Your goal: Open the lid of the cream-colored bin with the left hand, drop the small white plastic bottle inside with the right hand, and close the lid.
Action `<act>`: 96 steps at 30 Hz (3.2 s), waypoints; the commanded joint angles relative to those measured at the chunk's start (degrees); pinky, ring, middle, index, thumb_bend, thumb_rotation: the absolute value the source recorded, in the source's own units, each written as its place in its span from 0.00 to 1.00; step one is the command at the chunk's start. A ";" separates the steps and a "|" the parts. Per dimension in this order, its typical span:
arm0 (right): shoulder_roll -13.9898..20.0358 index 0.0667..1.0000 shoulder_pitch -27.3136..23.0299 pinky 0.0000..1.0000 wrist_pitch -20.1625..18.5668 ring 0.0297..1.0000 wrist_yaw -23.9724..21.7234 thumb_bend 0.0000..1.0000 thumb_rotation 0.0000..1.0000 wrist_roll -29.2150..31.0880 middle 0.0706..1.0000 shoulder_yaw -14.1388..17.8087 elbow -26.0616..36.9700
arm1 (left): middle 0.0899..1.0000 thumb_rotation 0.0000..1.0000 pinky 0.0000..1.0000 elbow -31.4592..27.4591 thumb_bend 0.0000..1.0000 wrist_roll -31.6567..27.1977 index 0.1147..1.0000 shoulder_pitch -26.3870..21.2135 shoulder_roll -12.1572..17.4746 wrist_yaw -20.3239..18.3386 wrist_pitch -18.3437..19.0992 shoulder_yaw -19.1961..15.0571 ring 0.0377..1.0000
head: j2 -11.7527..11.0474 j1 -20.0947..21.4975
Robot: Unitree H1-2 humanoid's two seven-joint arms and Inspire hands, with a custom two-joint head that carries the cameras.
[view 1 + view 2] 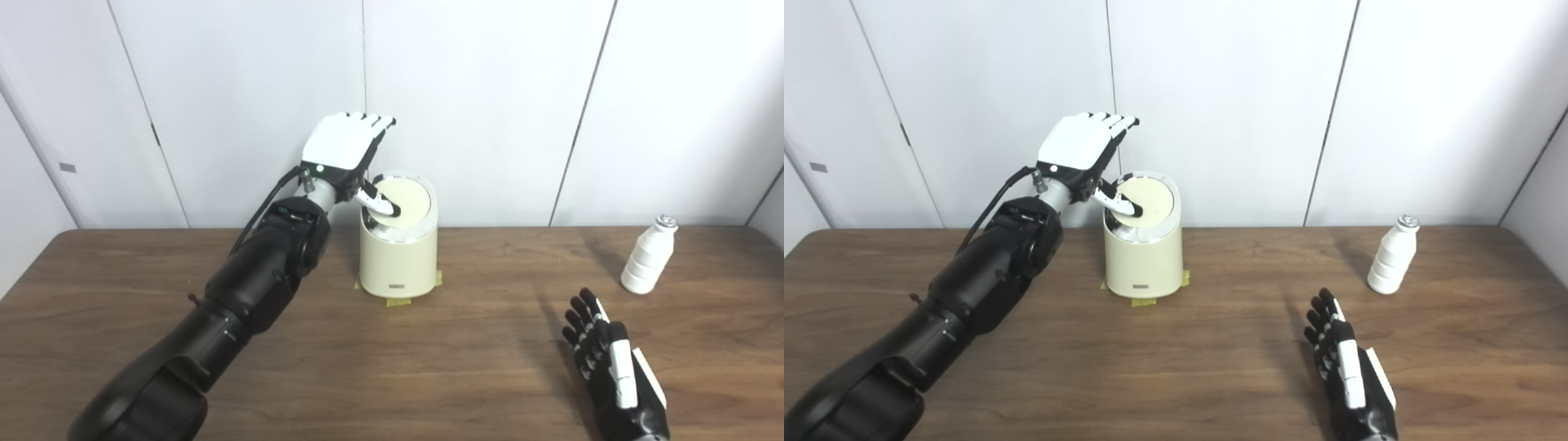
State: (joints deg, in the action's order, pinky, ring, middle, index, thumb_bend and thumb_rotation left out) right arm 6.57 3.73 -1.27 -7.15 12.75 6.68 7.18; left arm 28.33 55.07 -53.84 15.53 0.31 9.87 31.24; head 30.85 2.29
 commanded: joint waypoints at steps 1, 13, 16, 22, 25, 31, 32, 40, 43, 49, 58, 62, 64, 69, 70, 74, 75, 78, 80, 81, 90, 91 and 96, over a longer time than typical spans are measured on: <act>0.25 1.00 -1.11 0.98 1.78 0.99 -0.04 0.70 0.97 0.38 0.99 0.36 1.26 | 0.92 0.10 0.95 -0.06 1.00 0.38 0.95 -1.80 0.62 -1.02 -0.17 -0.30 0.93 | -0.02 0.02; 0.51 1.00 -0.90 0.99 1.90 0.99 -0.25 0.68 0.97 0.70 1.00 0.55 1.44 | 0.85 0.32 0.73 -9.11 0.82 -14.98 0.86 0.05 -1.66 -9.12 4.01 -13.15 0.84 | 0.34 0.12; 0.62 1.00 -0.82 0.99 2.00 0.99 -0.33 0.69 0.96 0.67 1.00 0.61 1.39 | 0.82 0.37 0.64 -13.20 0.75 -19.97 0.84 0.95 -2.58 -11.63 7.15 -17.07 0.79 | 0.52 0.08; 0.51 1.00 -0.46 0.99 1.08 0.98 -0.25 0.68 0.95 0.90 0.99 0.55 2.39 | 0.78 0.37 0.64 -22.28 0.64 -29.36 0.80 4.97 -5.19 -9.61 8.31 -25.06 0.75 | 0.81 0.27; 0.20 1.00 -0.54 0.98 1.70 0.98 -0.04 0.69 0.90 1.01 0.99 0.72 2.56 | 0.75 0.38 0.64 -27.55 0.58 -31.11 0.83 8.91 -7.05 -7.07 8.75 -27.67 0.73 | 0.77 0.55; 0.71 1.00 -1.12 0.95 5.44 0.96 0.45 0.67 0.82 -1.30 0.98 1.16 1.69 | 0.78 0.43 0.70 -34.75 0.56 -34.76 0.86 17.49 -9.23 -4.36 7.37 -30.05 0.77 | 0.86 0.91; 0.82 1.00 -1.25 0.94 5.35 0.95 0.47 0.68 0.80 -1.40 0.97 1.21 1.89 | 0.79 0.45 0.72 -35.94 0.55 -35.03 0.87 18.78 -9.27 -4.36 7.60 -30.17 0.77 | 0.86 0.91; 1.19 0.99 -2.02 0.87 2.61 0.93 2.66 0.66 0.75 -6.56 0.96 1.14 6.82 | 0.83 0.56 0.76 -44.25 0.52 -41.19 0.91 30.41 -10.01 -4.88 9.07 -32.75 0.80 | 0.91 1.08; 0.84 0.98 -2.55 0.86 0.38 0.91 4.06 0.64 0.68 -7.93 0.94 1.16 9.69 | 0.86 0.60 0.79 -45.15 0.50 -43.97 0.93 33.60 -10.69 -4.48 8.48 -33.83 0.83 | 0.84 1.05; 1.26 0.96 -3.77 0.79 -1.72 0.88 6.15 0.61 0.57 -11.34 0.91 1.25 12.69 | 0.83 0.72 0.73 -45.52 0.48 -42.73 0.92 39.37 -9.81 -3.31 6.17 -33.09 0.79 | 0.86 1.42; 2.34 0.93 -4.72 0.72 -3.54 0.84 8.47 0.75 0.47 -14.76 0.88 3.33 13.81 | 0.85 0.87 0.80 -45.81 0.52 -41.91 0.93 44.86 -8.21 -3.83 6.89 -31.77 0.82 | 1.34 3.22; 3.13 0.90 -4.47 0.74 -3.59 0.81 10.00 0.70 0.42 -18.50 0.86 4.21 15.05 | 0.86 0.87 0.85 -45.57 0.51 -42.21 0.93 45.29 -7.52 -4.45 7.24 -31.02 0.82 | 1.65 6.65; 3.08 0.89 -4.22 0.75 -4.04 0.81 10.78 0.71 0.39 -19.53 0.85 4.65 15.72 | 0.87 0.85 0.86 -45.49 0.52 -42.38 0.93 45.29 -7.31 -4.47 7.66 -30.97 0.83 | 1.70 8.74; 2.38 0.90 -3.82 0.75 -7.06 0.81 12.02 0.74 0.37 -20.59 0.86 5.57 18.14 | 0.88 0.84 0.87 -44.75 0.50 -45.28 0.93 44.78 -6.56 -5.29 8.09 -32.17 0.86 | 2.11 14.34; 2.26 0.90 -3.83 0.75 -8.15 0.82 12.44 0.75 0.38 -21.31 0.86 5.80 18.80 | 0.89 0.84 0.87 -44.78 0.50 -45.82 0.93 44.58 -6.34 -5.54 8.43 -32.46 0.87 | 2.14 15.25; 1.79 0.89 -4.12 0.72 -10.28 0.80 13.64 0.75 0.41 -24.81 0.85 5.62 20.51 | 0.89 0.85 0.84 -44.83 0.45 -47.11 0.93 44.00 -5.04 -6.01 9.17 -33.36 0.86 | 2.27 19.13; 1.84 0.89 -4.19 0.72 -10.56 0.79 13.75 0.75 0.40 -25.00 0.85 5.79 20.80 | 0.88 0.85 0.83 -44.71 0.45 -47.52 0.92 43.85 -4.92 -6.02 9.12 -33.61 0.85 | 2.27 19.13; 1.74 0.89 -4.13 0.74 -11.20 0.80 14.00 0.74 0.38 -24.34 0.85 6.58 21.55 | 0.87 0.82 0.85 -44.81 0.42 -48.79 0.92 43.49 -4.28 -6.27 9.79 -34.30 0.86 | 2.39 21.17; 2.24 0.90 -3.94 0.74 -11.17 0.81 14.15 0.72 0.34 -25.09 0.86 7.00 21.57 | 0.88 0.82 0.89 -45.09 0.39 -49.25 0.93 43.24 -3.64 -6.63 10.44 -34.43 0.88 | 2.52 22.46; 2.52 0.90 -3.91 0.73 -11.63 0.81 14.34 0.72 0.35 -26.19 0.85 7.18 21.72 | 0.89 0.83 0.88 -45.20 0.38 -49.73 0.93 43.09 -3.40 -6.89 10.81 -34.57 0.88 | 2.53 22.92; 4.47 0.91 -5.10 0.69 -15.02 0.80 14.29 0.74 0.23 -31.00 0.86 8.48 22.42 | 0.92 0.85 0.89 -46.35 0.42 -51.25 0.96 42.98 -1.16 -8.87 13.23 -34.55 0.92 | 2.80 25.10; 4.73 0.91 -5.65 0.68 -16.42 0.80 14.15 0.74 0.22 -32.13 0.86 8.40 22.58 | 0.92 0.85 0.89 -46.49 0.42 -51.09 0.96 43.04 -0.91 -8.95 13.32 -34.45 0.92 | 2.84 25.22; 6.22 0.91 -7.68 0.79 -20.48 0.83 13.52 0.80 0.24 -35.40 0.86 7.83 21.89 | 0.92 0.84 0.86 -46.69 0.42 -51.53 0.95 42.96 -0.50 -9.39 13.67 -34.73 0.91 | 2.84 25.23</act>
State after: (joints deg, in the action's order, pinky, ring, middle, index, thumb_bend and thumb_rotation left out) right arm 11.40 -1.85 -22.05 6.24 -21.42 14.40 27.66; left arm -16.55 4.23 -8.69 14.21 -9.15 23.80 -3.16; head 33.66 27.51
